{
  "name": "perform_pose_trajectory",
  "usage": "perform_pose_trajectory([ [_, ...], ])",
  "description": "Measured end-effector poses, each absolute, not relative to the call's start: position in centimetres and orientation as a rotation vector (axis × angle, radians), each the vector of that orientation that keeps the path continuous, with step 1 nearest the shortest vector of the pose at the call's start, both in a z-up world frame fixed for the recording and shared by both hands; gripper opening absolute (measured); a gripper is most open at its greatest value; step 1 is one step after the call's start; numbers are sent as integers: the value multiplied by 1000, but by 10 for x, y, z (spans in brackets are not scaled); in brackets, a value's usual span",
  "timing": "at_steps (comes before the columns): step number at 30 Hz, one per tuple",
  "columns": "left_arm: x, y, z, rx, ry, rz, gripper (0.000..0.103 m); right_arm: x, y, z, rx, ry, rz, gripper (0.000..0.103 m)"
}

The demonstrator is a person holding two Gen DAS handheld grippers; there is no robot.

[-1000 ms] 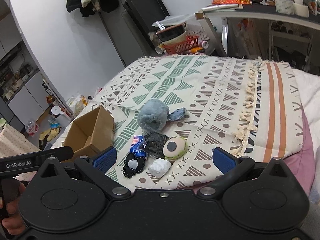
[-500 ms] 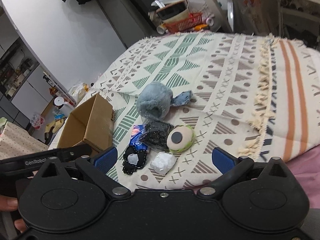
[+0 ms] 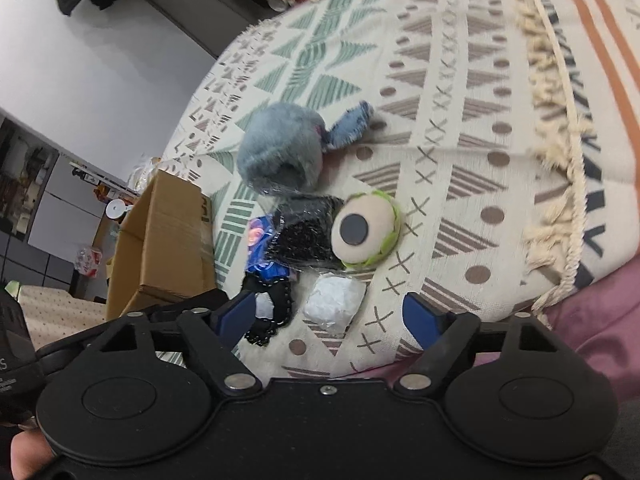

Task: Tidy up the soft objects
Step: 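Reach the left tool to the black hair tie while the right tool approaches the white cloth ball, then close the left tool on the hair tie while the right tool grasps the white ball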

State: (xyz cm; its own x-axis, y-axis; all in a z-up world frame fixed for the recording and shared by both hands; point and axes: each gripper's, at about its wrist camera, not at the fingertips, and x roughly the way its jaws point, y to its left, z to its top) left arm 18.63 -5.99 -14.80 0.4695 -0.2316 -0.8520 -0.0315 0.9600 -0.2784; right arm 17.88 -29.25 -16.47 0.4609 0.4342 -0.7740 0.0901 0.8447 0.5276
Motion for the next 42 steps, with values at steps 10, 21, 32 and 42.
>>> perform_pose_trajectory([
  [10,208,-56,-193,-331,1173,-120,53,202,-286,-198,595,1159,202,79],
  [21,214,-59,-210,-359,1190,-142,32,213,-275,-215,603,1193,208,71],
  [32,208,-57,-187,-351,1144,-140,25,210,-268,-208,602,1167,229,37],
  [42,199,-46,-146,-346,1080,-147,25,201,-270,-183,596,1122,219,36],
])
